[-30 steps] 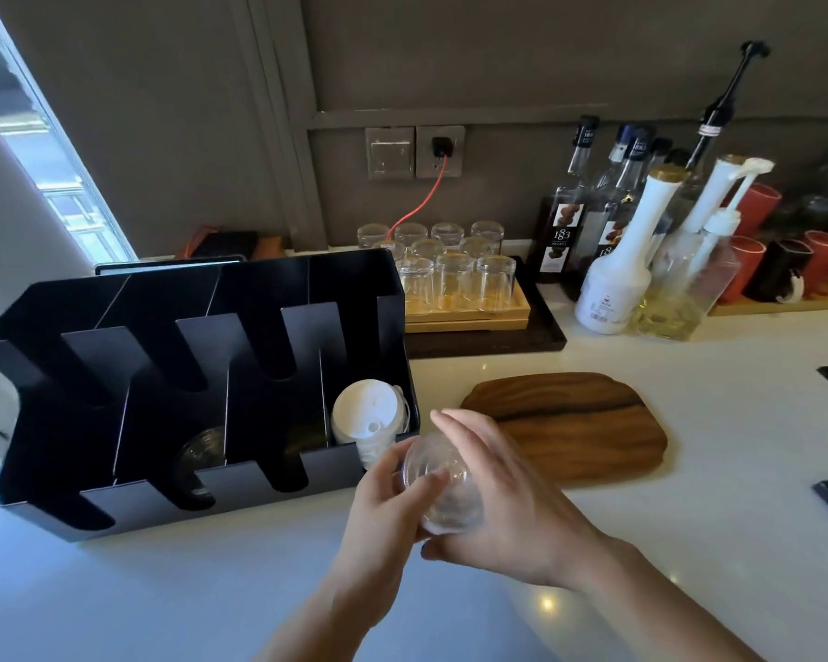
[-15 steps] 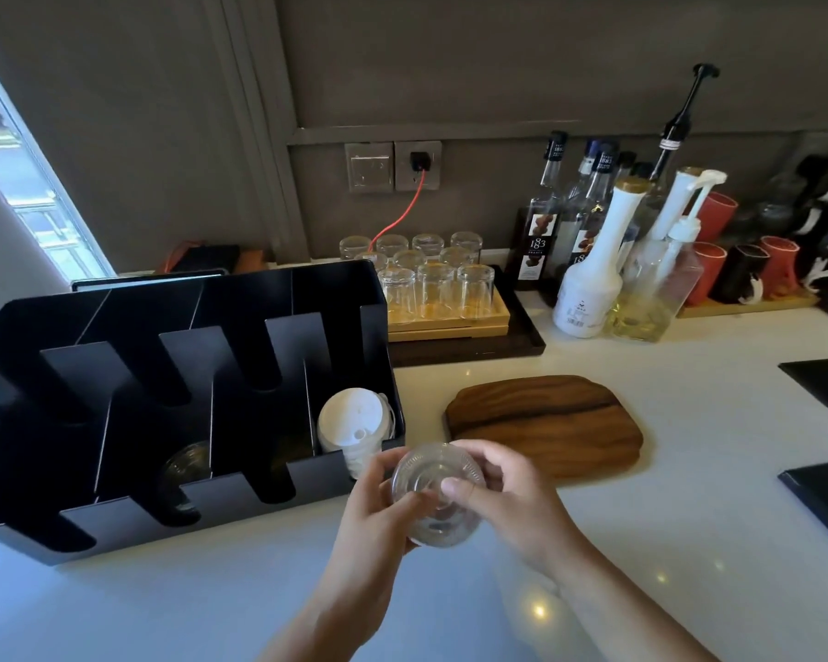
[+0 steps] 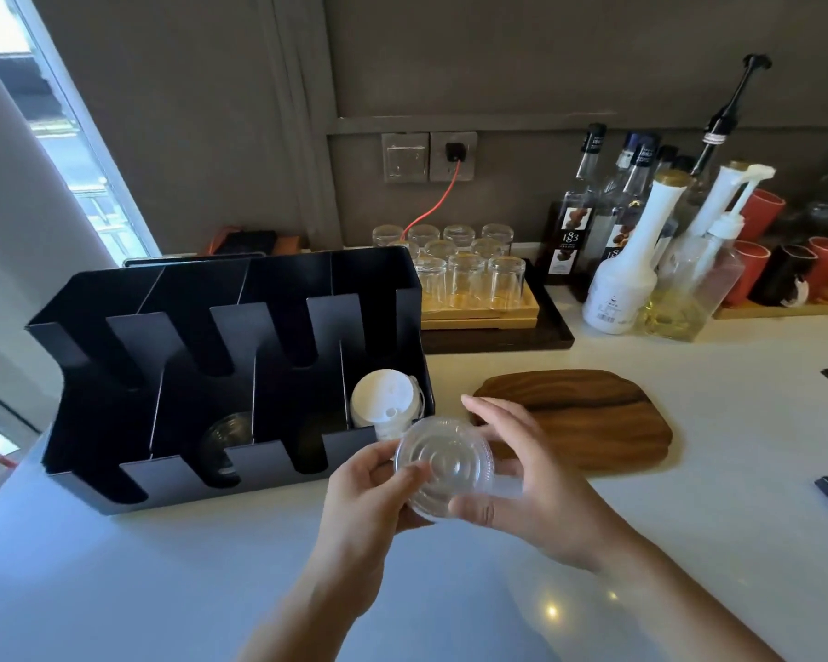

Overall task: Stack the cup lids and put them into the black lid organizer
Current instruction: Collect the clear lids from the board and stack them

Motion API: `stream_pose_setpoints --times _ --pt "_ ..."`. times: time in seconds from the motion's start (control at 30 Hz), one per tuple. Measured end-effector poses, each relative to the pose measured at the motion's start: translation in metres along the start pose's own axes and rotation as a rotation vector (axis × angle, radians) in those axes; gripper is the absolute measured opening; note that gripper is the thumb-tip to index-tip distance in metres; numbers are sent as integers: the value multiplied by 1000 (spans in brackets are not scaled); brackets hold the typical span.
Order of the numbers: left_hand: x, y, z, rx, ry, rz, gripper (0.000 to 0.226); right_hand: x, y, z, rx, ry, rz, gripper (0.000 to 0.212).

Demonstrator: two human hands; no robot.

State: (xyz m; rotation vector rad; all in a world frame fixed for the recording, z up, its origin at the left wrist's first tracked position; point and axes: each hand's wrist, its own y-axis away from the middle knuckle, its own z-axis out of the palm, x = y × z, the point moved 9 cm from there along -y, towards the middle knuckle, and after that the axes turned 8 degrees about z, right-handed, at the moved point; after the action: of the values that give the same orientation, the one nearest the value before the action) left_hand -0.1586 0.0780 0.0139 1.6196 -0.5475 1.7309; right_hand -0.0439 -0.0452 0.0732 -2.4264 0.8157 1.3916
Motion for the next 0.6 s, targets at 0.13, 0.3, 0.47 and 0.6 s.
stream_pose_setpoints --times 0.13,0.3,0.47,0.6 --pt "13 12 -20 134 -24 56 19 -40 2 32 -73 493 -198 112" --pt "24 27 -52 236 -23 71 18 -76 -12 64 -85 583 -319 105" --pt "24 41 -90 239 139 19 42 -108 -18 105 -147 578 -433 94" --pt "24 53 -119 225 229 15 44 -124 -25 136 -163 579 -480 87"
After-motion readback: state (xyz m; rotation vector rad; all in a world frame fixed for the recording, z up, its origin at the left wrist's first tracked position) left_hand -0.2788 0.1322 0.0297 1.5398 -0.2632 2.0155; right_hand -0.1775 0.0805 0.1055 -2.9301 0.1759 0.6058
